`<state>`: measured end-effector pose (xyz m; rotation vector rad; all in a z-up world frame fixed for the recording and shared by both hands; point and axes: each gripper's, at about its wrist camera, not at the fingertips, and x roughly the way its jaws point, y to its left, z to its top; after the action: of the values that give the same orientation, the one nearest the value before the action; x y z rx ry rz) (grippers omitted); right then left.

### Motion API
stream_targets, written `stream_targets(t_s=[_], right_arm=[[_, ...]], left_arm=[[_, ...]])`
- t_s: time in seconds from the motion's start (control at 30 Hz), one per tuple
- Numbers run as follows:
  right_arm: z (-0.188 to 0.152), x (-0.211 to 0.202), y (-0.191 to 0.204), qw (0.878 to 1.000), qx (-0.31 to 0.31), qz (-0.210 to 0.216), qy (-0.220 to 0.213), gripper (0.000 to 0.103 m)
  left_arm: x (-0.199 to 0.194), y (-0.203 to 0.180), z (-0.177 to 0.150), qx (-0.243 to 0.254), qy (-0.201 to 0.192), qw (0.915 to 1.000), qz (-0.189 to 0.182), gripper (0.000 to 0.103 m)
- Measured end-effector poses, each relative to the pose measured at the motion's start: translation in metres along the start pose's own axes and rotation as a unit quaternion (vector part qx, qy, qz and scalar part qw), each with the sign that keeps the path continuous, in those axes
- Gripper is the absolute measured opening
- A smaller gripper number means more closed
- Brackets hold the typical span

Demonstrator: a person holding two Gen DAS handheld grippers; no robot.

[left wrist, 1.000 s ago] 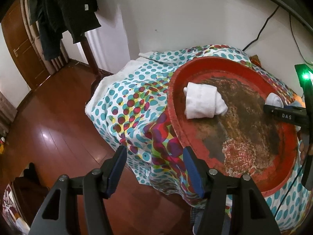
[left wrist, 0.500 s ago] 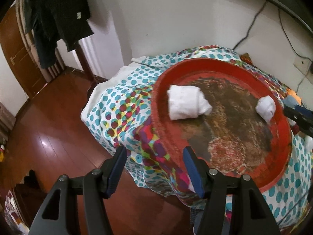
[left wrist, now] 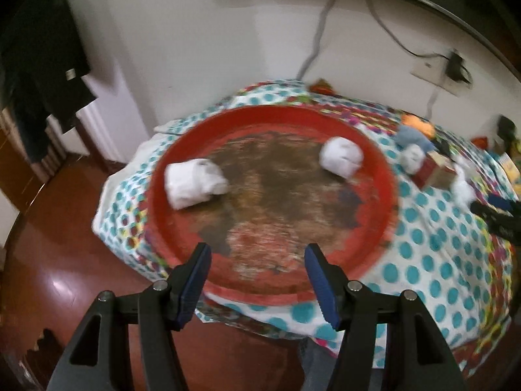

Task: Organize objects
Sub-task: 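Grasp the clear plastic bag bundle with the right tool while the left tool returns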

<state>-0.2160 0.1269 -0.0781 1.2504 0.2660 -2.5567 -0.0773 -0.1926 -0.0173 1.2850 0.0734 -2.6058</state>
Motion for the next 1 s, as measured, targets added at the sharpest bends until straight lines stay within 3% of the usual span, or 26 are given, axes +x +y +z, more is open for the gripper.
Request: stream_targets(t_s=[0.13,0.2,0.27,0.37,0.43,0.53,0.57,0.67,1.0], right_arm=[[0.0,0.019,-0.007,1.0,0.023,0.009,0.014,0.073],[0.007,0.026,-0.006,0.999,0.03,0.028,0.018,0.073],[0.016,0.033,-0.004,0.999,0.028,0.018,0.014,0.075],[0.02,0.051,0.0,0.999,0.024,0.011,0.022,0.074],[0.022,0.06,0.003,1.0,0.01,-0.002,0.023,0.068],[0.022,0.062,-0.001,1.0,0.016,0.002,0.015,0.043],[0.022,0.061,-0.004,1.0,0.021,0.008,0.013,0.04],[0.016,0.054,-0.015,1.0,0.023,0.006,0.004,0.036],[-0.017,0.032,-0.064,0.999,0.035,-0.006,-0.005,0.036]], left_arm=[[0.0,-0.023,-0.002,0.024,0.009,0.9996,-0.012,0.061],[-0.003,-0.027,-0.003,0.02,0.009,0.9991,-0.037,0.061],[-0.005,-0.034,-0.004,0.025,0.01,0.9982,-0.054,0.061],[-0.003,-0.045,-0.008,0.045,0.009,0.9979,-0.047,0.061],[0.0,-0.046,-0.01,0.047,0.016,0.9978,-0.044,0.061],[0.006,-0.046,-0.011,0.048,0.023,0.9977,-0.042,0.061],[0.008,-0.046,-0.012,0.048,0.025,0.9977,-0.041,0.061],[0.014,-0.048,-0.014,0.052,0.034,0.9972,-0.041,0.061],[0.013,-0.074,-0.022,0.086,0.024,0.9946,-0.052,0.061]])
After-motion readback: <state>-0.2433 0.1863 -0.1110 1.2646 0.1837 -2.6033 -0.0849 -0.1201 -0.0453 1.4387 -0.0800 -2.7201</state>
